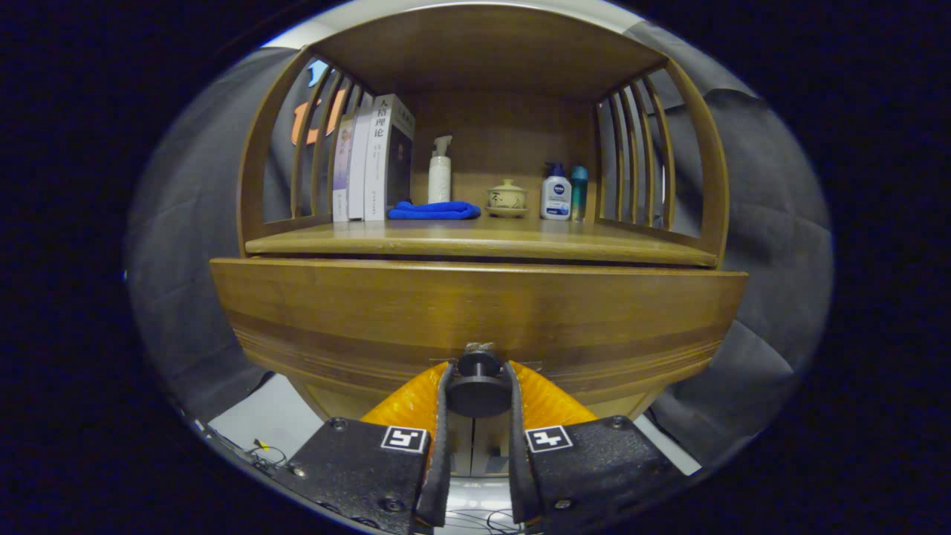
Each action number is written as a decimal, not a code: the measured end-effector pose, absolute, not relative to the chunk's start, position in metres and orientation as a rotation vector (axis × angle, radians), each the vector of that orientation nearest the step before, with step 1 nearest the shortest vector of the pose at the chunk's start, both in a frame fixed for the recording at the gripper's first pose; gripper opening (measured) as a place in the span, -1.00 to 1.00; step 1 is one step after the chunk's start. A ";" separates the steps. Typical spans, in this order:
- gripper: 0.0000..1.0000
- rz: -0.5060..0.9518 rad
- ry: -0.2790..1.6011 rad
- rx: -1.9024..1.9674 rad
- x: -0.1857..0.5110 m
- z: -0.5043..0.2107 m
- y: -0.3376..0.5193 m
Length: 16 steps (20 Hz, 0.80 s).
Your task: Pull open the drawer, take out the items inside it, and place them on the countertop above the cabinet.
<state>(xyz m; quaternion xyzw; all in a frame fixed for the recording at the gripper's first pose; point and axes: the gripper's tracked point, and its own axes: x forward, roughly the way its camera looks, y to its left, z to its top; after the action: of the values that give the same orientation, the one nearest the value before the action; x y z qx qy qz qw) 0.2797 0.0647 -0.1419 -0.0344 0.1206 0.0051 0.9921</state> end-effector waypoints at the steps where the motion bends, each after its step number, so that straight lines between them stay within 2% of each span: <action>1: -0.29 0.011 0.242 -0.065 0.273 -0.142 0.065; 16: -0.30 0.038 0.243 -0.060 0.182 -0.159 0.058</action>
<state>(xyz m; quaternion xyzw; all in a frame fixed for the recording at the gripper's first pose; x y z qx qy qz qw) 0.1822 0.0582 -0.1589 -0.0301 0.1213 0.0191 0.9920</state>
